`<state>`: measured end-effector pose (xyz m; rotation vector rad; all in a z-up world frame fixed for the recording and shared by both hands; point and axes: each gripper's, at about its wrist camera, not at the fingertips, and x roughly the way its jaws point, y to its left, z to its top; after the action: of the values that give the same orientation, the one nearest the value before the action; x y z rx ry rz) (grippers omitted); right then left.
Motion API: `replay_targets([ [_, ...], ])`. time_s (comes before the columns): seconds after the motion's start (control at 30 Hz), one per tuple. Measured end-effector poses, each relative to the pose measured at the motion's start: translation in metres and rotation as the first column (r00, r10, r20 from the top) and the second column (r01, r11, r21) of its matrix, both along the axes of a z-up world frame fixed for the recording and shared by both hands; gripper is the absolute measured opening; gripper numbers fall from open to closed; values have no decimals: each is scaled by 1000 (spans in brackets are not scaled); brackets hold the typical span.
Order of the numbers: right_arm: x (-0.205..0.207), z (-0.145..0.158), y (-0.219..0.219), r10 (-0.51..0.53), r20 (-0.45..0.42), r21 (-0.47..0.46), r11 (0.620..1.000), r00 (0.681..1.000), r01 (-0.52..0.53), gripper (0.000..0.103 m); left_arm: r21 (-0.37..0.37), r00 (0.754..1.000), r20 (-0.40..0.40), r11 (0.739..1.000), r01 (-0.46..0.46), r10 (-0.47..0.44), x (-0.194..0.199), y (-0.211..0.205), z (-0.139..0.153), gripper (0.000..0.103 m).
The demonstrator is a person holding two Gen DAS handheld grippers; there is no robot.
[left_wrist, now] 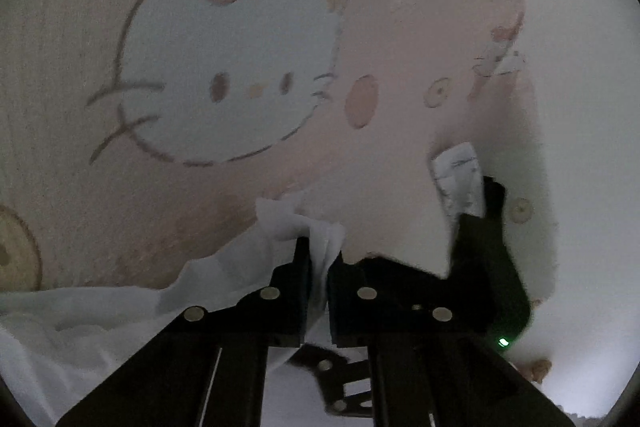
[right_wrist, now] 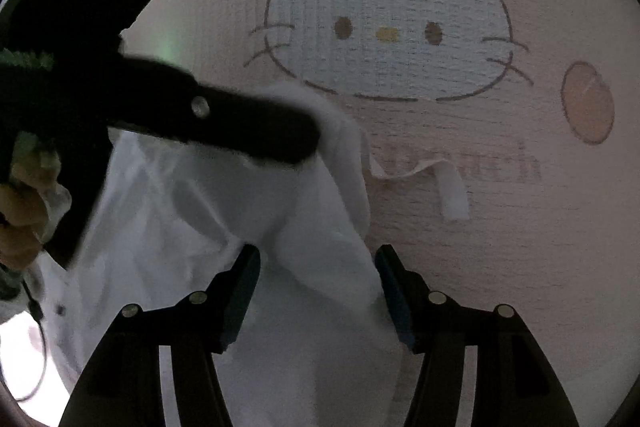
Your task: Fold clothes
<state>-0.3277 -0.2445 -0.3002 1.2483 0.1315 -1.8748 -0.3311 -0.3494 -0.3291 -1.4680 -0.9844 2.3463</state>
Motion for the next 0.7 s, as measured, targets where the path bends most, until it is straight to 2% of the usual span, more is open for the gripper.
replay_targets([
  [0.07,-4,1,2,-17,34,-34,999,999,18,59,-12,1000,-15,1000,3,-3,-11,5,4,6],
  [0.2,-14,5,10,-57,83,-116,991,995,66,59,25,1000,-26,1000,-5,6,-30,2,6,6],
  [0.37,-32,9,26,-137,180,-217,960,974,175,59,21,999,-39,1000,-5,5,-42,-5,24,6],
  [0.5,-33,12,28,-144,165,-223,958,976,179,59,37,999,-8,998,-47,47,-52,-12,25,6],
  [0.53,-32,12,27,-145,140,-213,962,980,173,55,44,998,5,997,-65,65,-56,-15,24,6],
  [0.57,-32,10,26,-154,127,-176,969,980,175,26,44,998,5,997,-68,68,-58,-15,24,6],
  [0.6,-34,5,23,-163,138,-125,976,977,180,2,42,997,2,997,-72,72,-59,-16,24,6],
  [0.67,-36,-6,19,-216,141,-2,976,966,219,2,-5,993,-62,995,-96,96,-59,-19,37,6],
  [0.7,-36,-10,18,-227,132,35,974,965,225,2,-3,990,-96,995,-101,100,-58,-21,45,6],
])
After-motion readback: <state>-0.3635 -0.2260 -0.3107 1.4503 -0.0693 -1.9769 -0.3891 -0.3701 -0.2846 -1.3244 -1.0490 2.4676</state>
